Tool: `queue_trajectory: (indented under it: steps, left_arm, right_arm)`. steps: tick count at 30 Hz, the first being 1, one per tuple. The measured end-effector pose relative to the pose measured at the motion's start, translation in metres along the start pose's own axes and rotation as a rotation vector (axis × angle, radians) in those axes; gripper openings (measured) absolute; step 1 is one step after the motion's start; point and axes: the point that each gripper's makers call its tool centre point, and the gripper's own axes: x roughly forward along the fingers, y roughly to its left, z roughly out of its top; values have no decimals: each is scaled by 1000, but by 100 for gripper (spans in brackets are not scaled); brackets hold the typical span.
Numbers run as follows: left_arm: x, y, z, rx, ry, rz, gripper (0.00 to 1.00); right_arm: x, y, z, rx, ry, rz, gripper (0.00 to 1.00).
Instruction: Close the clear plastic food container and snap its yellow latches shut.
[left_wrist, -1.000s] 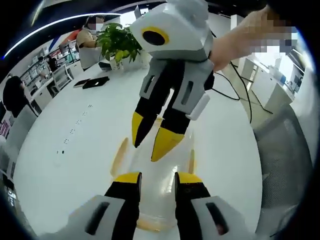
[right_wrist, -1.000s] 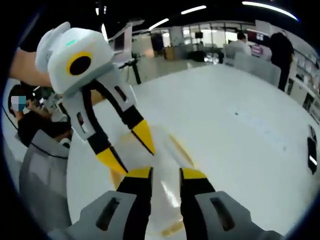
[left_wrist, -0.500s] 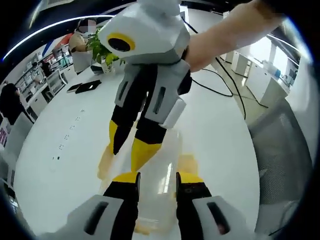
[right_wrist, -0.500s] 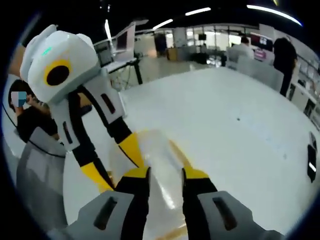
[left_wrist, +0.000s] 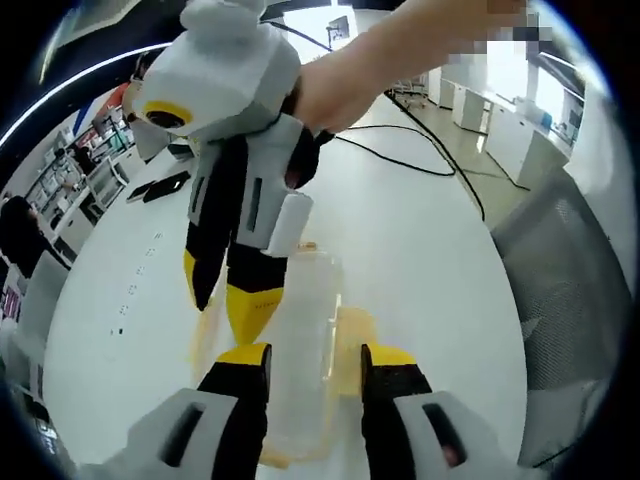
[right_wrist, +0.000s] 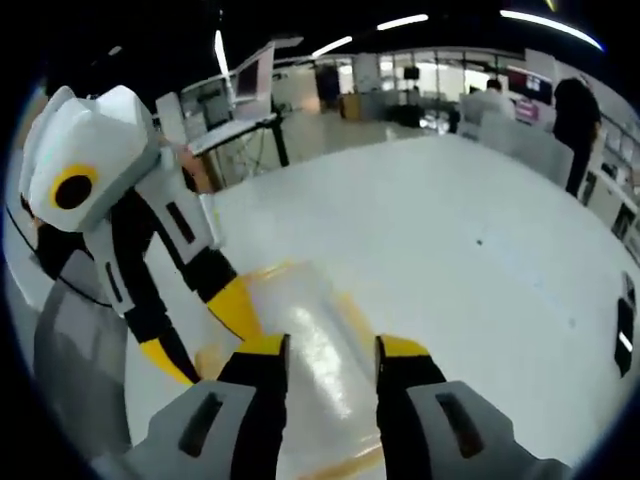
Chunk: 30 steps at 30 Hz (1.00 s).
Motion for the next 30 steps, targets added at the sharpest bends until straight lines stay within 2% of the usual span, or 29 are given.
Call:
queue_trajectory:
  steps: [3,12,19,24,30]
  left_arm:
    - [2,-3,0,19,8,4,33]
    - [6,-5,-3,71,30,47,32]
    - [7,0,-6,88,45,68,32]
    - [9,1,-5,89,51,66,33]
    - [9,1,-5,86,49,60,33]
  right_arm:
    - [0,0,-1,3,19,24,34]
    - [2,-4,-5,-74,91,118,34]
    - [3,-1,-8,-92,133,218,36]
    - [2,7,-15,-97,184,319,39]
    - [7,-3,-9,-97,207,395,38]
